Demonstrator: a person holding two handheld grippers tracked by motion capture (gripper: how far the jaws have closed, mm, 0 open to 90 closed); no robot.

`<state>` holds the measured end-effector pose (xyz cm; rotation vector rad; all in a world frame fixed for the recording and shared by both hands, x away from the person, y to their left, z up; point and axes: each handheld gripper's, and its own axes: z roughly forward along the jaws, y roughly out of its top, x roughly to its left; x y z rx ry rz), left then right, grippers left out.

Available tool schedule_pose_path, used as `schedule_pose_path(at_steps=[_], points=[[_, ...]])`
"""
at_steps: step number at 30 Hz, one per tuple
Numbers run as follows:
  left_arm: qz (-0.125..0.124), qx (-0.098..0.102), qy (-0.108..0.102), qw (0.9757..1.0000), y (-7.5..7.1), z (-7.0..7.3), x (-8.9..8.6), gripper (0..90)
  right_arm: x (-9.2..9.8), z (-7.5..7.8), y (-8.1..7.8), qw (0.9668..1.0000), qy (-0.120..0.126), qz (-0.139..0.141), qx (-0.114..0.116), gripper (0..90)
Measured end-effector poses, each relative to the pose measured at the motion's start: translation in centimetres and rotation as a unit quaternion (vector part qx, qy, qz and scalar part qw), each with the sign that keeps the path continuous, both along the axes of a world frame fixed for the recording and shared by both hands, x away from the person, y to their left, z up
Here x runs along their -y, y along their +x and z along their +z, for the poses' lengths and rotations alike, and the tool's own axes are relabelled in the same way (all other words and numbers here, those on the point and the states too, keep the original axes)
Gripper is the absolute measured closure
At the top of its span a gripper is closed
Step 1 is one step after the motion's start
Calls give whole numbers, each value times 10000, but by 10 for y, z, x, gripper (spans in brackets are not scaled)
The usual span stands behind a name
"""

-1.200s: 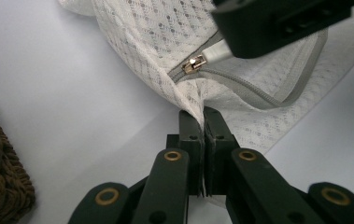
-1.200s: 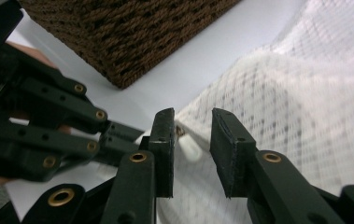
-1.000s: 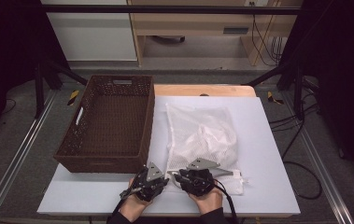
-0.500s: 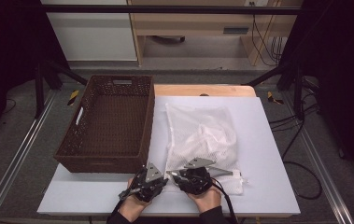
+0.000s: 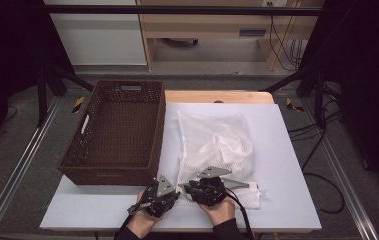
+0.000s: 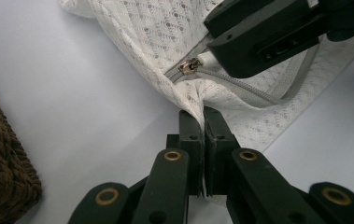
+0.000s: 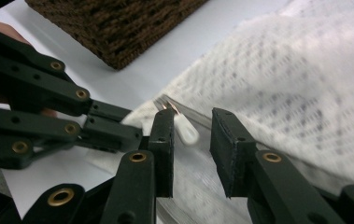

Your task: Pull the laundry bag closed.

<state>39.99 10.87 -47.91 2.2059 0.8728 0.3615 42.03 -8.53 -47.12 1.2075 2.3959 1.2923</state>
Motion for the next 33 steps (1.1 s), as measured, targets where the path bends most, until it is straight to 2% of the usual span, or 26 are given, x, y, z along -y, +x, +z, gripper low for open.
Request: schedule_pose_path(at_steps=[2, 4, 6, 9, 13, 22, 33], points=[[5, 7, -3, 10000, 0, 0, 0, 867, 3, -3, -2, 10000, -1, -35, 17, 698], [-3, 14, 17, 10000, 0, 0, 0, 867, 4, -7, -4, 9999, -133, -34, 24, 706], [0, 18, 26, 10000, 0, 0, 0, 867, 4, -9, -4, 9999, -158, -22, -30, 723], [4, 5, 23, 10000, 0, 1, 0, 867, 0, -13, -4, 9993, -357, 64, -8, 735], [-2, 5, 24, 10000, 0, 0, 0, 866, 0, -13, -4, 9993, -376, 50, 44, 749], [-5, 10, 29, 10000, 0, 0, 0, 865, -1, -3, -10, 9996, -88, 158, 227, 781], [-3, 17, 42, 10000, 0, 0, 0, 864, -7, 3, -10, 9992, 18, 238, 307, 778]])
